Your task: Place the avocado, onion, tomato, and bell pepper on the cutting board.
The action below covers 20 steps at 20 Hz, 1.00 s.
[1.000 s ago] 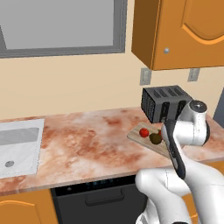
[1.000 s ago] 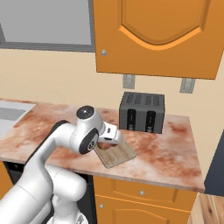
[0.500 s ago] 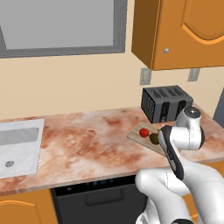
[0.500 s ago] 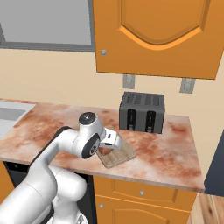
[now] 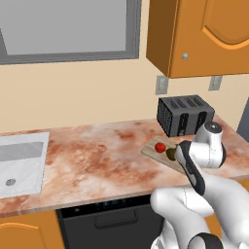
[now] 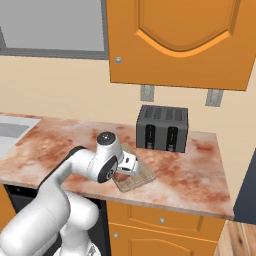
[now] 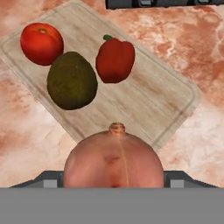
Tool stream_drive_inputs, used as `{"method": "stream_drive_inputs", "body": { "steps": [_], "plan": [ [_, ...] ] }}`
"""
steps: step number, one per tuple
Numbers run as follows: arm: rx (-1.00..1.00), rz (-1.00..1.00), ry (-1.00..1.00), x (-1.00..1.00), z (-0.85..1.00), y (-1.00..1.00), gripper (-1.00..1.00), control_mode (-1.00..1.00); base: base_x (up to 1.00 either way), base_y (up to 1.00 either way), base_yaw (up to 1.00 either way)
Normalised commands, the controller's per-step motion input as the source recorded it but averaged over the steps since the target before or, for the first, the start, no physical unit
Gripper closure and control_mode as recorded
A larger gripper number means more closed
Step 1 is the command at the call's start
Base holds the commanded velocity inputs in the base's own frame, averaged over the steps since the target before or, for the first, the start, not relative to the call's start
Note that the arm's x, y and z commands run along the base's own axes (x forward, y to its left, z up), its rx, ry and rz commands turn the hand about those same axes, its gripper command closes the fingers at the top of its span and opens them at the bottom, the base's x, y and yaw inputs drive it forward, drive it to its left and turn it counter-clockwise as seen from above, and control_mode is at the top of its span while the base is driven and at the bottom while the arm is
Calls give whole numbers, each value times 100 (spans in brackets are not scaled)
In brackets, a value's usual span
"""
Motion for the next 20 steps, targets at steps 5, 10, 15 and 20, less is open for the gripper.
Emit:
{"method": "stream_drive_inputs", "body": {
  "steps": [5, 10, 15, 20],
  "plan": [
    [5, 0, 5, 9, -23, -4, 100, -100, 0, 0, 0],
    [5, 0, 2, 14, -19, -19, 100, -100, 0, 0, 0],
    [2, 0, 0, 23, -11, -14, 100, -100, 0, 0, 0],
    [0, 0, 0, 29, -11, 0, 100, -100, 0, 0, 0]
  ]
}}
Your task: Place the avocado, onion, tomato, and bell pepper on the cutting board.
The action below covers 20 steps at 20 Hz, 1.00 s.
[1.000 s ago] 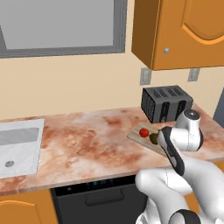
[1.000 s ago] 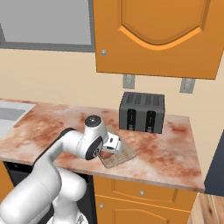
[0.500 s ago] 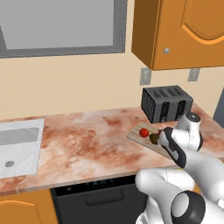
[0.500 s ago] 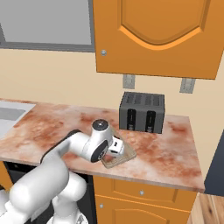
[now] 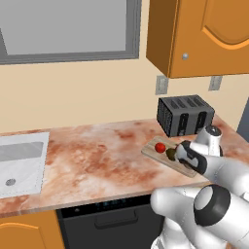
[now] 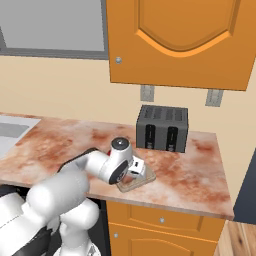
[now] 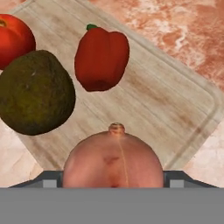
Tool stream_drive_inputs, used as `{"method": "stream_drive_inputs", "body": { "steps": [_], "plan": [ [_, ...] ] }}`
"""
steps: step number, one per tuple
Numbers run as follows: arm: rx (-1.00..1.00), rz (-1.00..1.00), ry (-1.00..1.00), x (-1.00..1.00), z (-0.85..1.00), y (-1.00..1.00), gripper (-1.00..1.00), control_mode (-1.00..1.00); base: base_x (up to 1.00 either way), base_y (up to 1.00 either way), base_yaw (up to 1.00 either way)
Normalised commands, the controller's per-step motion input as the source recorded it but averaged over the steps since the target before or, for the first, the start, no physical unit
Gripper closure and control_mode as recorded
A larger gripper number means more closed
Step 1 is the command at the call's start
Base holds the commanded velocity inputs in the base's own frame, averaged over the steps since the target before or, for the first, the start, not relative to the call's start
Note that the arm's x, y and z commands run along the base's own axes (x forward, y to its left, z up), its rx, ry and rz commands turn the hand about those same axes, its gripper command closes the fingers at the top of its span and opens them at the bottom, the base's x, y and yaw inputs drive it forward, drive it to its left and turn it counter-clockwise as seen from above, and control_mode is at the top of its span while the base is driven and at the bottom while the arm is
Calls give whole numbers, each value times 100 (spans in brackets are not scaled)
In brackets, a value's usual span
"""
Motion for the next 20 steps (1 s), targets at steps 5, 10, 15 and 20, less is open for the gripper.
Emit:
{"method": "stream_drive_inputs", "body": {
  "steps": [5, 10, 15, 20],
  "plan": [
    [0, 0, 0, 18, -13, 0, 100, -100, 0, 0, 0],
    [0, 0, 3, 7, -22, 0, -100, -100, 0, 0, 0],
    [0, 0, 2, 0, -8, 0, -100, -100, 0, 0, 0],
    [0, 0, 0, -3, 6, 0, -100, -100, 0, 0, 0]
  ]
}}
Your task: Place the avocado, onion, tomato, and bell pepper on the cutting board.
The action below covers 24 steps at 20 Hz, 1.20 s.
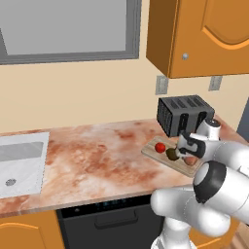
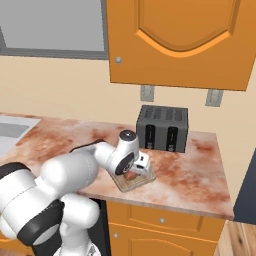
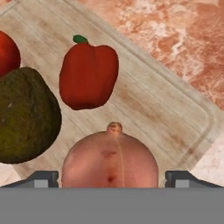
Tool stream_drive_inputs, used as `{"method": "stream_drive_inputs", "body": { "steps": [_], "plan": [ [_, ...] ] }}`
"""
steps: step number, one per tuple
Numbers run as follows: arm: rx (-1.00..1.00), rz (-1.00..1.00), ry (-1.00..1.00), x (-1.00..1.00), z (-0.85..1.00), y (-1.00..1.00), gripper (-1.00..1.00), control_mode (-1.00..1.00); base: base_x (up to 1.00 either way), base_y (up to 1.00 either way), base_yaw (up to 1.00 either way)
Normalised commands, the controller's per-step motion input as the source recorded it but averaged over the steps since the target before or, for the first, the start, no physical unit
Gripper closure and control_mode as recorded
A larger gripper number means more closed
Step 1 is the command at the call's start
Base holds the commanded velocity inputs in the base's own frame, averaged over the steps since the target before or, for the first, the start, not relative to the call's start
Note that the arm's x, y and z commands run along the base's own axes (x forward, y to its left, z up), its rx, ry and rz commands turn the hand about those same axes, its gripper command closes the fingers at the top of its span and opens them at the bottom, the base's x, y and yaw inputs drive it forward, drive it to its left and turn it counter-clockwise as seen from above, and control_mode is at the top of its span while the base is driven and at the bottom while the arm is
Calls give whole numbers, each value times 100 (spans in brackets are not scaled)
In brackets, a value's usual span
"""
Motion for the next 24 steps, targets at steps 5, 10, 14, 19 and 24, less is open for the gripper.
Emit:
{"method": "stream_drive_inputs", "body": {
  "steps": [5, 10, 14, 19, 24],
  "plan": [
    [0, 0, 0, -7, 34, 0, -100, -100, 0, 0, 0],
    [0, 0, -1, -14, 54, 2, -100, -100, 0, 0, 0],
    [0, 0, -7, -48, 68, 29, -100, -100, 0, 0, 0],
    [0, 0, -16, -86, 55, 67, -100, -100, 0, 0, 0],
    [-3, 0, -18, -89, 60, 87, -100, -100, 0, 0, 0]
  ]
}}
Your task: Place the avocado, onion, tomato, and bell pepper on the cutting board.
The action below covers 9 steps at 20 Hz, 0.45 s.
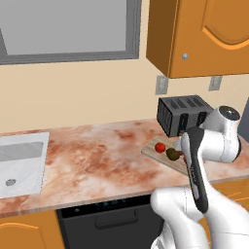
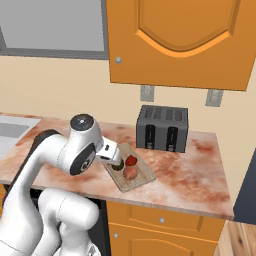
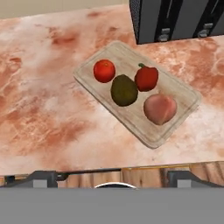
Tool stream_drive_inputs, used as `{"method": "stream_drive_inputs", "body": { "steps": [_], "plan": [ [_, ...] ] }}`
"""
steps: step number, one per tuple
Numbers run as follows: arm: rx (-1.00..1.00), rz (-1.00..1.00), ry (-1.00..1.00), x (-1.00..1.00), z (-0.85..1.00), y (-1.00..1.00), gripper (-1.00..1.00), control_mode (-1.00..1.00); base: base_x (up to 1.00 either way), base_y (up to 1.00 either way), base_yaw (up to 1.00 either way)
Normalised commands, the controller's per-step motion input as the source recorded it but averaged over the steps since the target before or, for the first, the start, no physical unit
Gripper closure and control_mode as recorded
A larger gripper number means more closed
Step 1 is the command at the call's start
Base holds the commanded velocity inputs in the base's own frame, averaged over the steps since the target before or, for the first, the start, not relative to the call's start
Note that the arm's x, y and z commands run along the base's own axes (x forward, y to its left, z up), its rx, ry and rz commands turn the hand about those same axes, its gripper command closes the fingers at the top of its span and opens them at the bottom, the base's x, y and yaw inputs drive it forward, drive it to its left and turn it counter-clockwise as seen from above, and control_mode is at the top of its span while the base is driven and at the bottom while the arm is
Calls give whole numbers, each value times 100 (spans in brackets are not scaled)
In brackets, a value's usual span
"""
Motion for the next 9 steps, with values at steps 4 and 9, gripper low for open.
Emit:
{"method": "stream_drive_inputs", "body": {
  "steps": [4, 9],
  "plan": [
    [-6, 0, -20, -78, 68, 100, -100, -100, 0, 0, 0],
    [-9, 0, -15, -43, 96, 95, -100, -100, 0, 0, 0]
  ]
}}
